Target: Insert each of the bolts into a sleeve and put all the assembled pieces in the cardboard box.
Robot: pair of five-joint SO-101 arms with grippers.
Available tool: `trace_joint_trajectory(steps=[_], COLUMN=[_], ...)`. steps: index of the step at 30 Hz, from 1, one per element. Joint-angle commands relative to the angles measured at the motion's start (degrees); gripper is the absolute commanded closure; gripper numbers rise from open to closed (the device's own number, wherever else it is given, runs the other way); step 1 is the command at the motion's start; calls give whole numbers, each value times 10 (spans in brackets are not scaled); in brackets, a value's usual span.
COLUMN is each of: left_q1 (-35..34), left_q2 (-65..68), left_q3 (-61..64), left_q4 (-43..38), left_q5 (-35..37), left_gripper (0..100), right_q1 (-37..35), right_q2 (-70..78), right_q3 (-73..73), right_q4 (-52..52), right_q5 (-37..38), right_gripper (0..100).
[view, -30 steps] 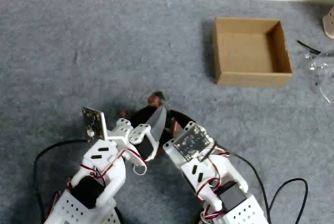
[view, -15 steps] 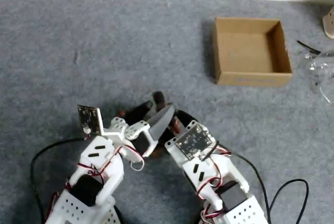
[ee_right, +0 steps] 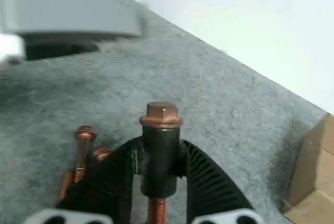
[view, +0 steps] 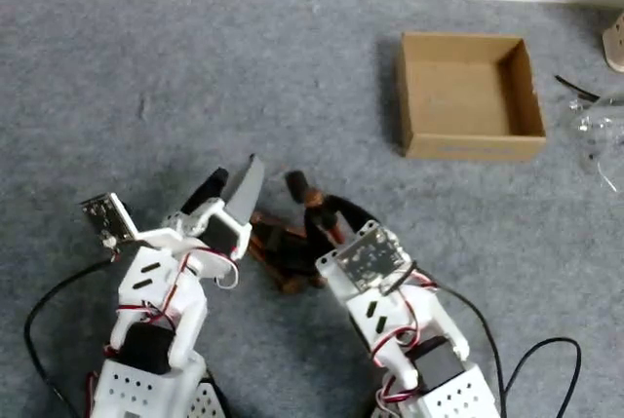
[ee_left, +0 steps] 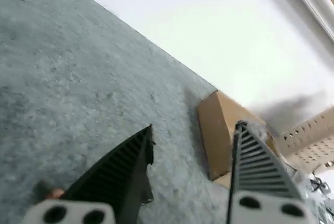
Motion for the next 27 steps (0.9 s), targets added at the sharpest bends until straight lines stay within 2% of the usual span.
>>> trace_joint_trajectory(steps=[1,5,8,18,20,24,25,27], left_q1=[-17,-13,-13,-13,-14,-15,-13,-17], left_q2=[-7,-7,-5,-5,-5,-5,-6,-6], left_q3=[-20,-6,-6,-7,-11,-22,-22,-22], left_q4=[0,2,4,45,76,129,135,138], left_q5=[-15,-142,-196,-348,-404,-576,-600,-600], left_gripper=[762,762,776,996,990,993,993,993], right_q1=[45,73,91,111,112,113,120,136], right_q2=[-11,-11,-11,-11,-11,-11,-11,-11], right_q3=[55,57,58,55,56,55,55,55], right_q4=[-8,-7,-6,59,69,101,109,116], right_q5=[-33,-41,-41,-41,-41,-41,-41,-42], right_gripper=[995,995,995,995,995,995,995,995])
